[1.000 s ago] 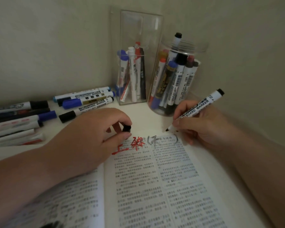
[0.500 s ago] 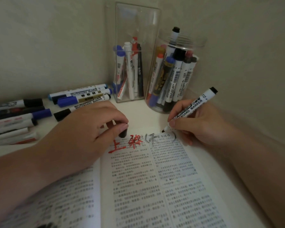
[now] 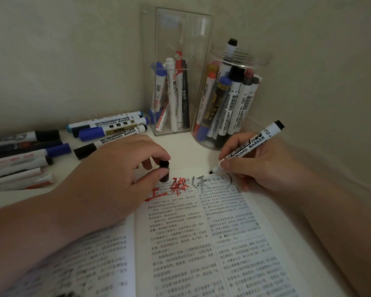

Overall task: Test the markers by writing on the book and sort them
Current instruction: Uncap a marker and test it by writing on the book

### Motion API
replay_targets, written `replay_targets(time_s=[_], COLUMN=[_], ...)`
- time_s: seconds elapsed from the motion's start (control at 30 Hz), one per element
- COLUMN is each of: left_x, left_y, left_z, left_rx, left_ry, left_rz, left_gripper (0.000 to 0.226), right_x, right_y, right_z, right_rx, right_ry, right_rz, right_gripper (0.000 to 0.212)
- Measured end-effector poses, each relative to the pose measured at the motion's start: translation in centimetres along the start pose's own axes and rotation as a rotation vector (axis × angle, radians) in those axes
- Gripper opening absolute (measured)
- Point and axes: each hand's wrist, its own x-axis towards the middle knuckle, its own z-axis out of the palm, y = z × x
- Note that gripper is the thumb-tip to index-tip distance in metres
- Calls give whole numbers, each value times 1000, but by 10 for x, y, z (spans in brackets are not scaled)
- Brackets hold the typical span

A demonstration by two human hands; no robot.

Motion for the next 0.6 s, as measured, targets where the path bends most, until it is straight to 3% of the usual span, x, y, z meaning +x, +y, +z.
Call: replay_targets(time_s=[0.13, 0.4, 0.6], left_x=[-3, -1, 1], left_y=[3, -1, -2], left_z=[0, 1, 0], left_rx=[-19, -41, -6], left_ry=[19, -8, -32], left_rz=[-9, 50, 41], left_gripper=[5, 29, 21], right_x=[0, -3, -4], right_y=[0, -5, -9], right_z=[1, 5, 6], right_rx=[-28, -15, -36], right_ry=[15, 51, 18], right_rz=[5, 51, 78], right_gripper=[8, 11, 10])
